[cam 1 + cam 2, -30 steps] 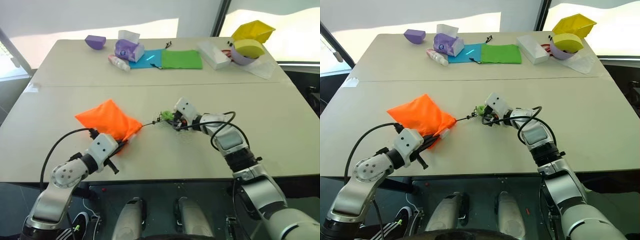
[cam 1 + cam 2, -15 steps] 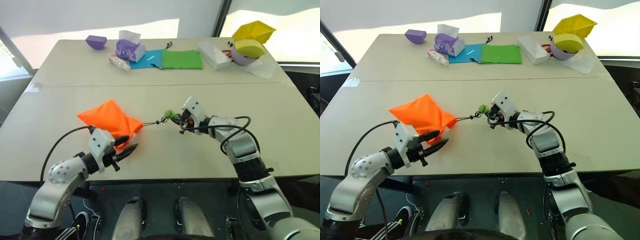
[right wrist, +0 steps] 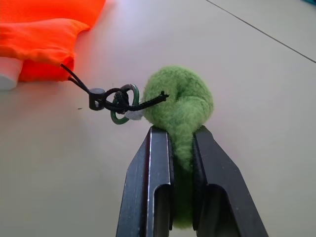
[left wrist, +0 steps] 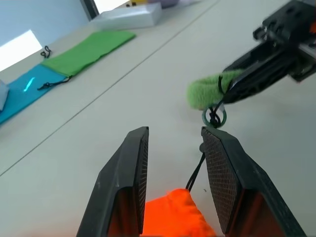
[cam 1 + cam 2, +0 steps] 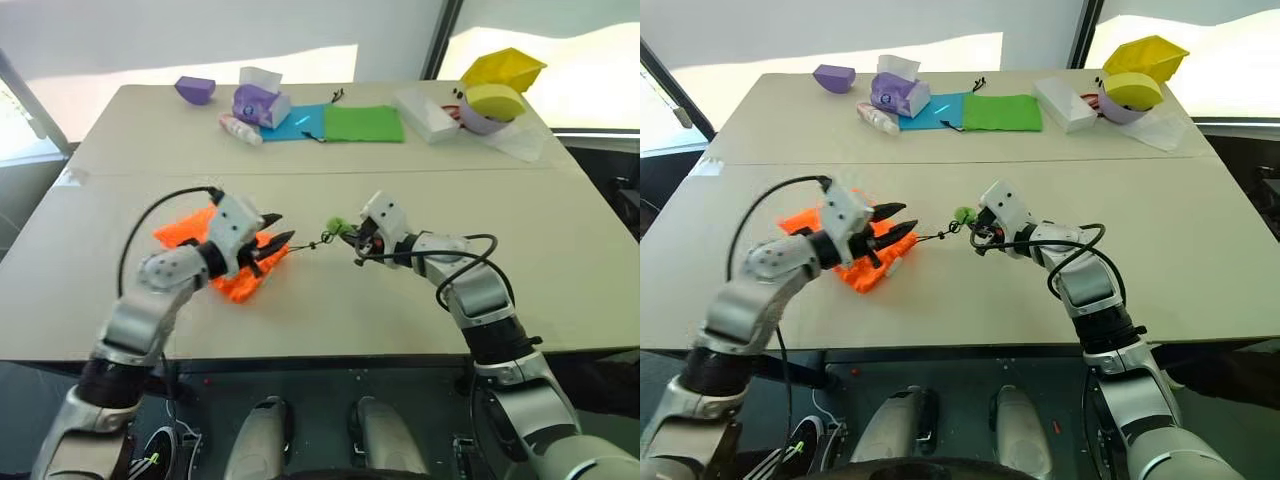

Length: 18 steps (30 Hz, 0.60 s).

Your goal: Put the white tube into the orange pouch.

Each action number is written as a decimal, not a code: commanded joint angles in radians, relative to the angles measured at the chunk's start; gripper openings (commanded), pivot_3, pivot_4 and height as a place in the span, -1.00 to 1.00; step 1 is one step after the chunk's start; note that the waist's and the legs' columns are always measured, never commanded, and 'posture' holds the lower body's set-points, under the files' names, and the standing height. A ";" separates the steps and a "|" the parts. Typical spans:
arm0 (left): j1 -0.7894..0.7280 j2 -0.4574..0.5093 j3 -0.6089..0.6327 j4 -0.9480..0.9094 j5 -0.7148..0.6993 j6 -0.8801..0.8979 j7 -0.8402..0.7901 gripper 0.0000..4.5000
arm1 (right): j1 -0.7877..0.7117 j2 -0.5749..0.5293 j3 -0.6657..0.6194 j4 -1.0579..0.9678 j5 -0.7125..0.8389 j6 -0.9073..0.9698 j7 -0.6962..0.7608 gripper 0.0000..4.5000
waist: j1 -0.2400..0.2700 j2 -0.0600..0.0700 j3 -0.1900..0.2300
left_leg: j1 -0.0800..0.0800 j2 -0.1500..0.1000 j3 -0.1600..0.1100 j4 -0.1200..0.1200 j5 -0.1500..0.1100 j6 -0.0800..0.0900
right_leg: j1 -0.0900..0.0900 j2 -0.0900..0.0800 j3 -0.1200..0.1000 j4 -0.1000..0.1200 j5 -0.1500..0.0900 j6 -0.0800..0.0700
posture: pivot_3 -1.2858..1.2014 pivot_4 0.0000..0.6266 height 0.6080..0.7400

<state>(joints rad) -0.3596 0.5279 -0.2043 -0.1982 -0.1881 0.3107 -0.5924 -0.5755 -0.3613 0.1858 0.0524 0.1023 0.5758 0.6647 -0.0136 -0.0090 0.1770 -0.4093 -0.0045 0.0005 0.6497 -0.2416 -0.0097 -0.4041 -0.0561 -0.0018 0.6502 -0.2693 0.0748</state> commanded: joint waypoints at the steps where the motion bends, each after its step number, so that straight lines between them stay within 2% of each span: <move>1: 0.006 -0.073 -0.064 0.017 0.078 -0.077 0.037 -0.20 | -0.020 0.002 -0.015 -0.031 0.000 -0.010 -0.015 -1.00 | 0.000 0.000 0.000 | 0.000 0.000 0.000 0.000 0.000 0.000 | -0.001 0.000 0.000 0.000 0.000 0.000 | 0.03 -0.52 1.00; 8: -0.003 -0.096 -0.047 0.072 0.169 -0.097 0.085 -0.20 | -0.026 0.004 -0.016 -0.037 0.012 0.002 -0.015 -1.00 | 0.001 0.000 0.000 | -0.001 0.002 -0.002 -0.003 0.000 0.000 | -0.004 0.000 0.000 0.003 0.001 0.003 | 0.03 -0.52 1.00; 18: -0.051 -0.152 -0.094 0.123 0.274 -0.103 0.113 -0.20 | -0.044 0.005 -0.010 -0.018 0.010 0.001 -0.008 -1.00 | 0.002 0.000 0.000 | -0.001 0.001 -0.001 0.000 0.000 0.000 | -0.002 -0.001 0.000 0.001 0.002 0.003 | 0.03 -0.52 1.00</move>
<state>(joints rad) -0.4005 0.3812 -0.2920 -0.0572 0.0692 0.2098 -0.4785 -0.5931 -0.3610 0.1864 0.0525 0.1034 0.5827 0.6546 -0.0115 -0.0091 0.1770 -0.4105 -0.0038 -0.0009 0.6493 -0.2416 -0.0097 -0.4057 -0.0573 -0.0020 0.6516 -0.2677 0.0778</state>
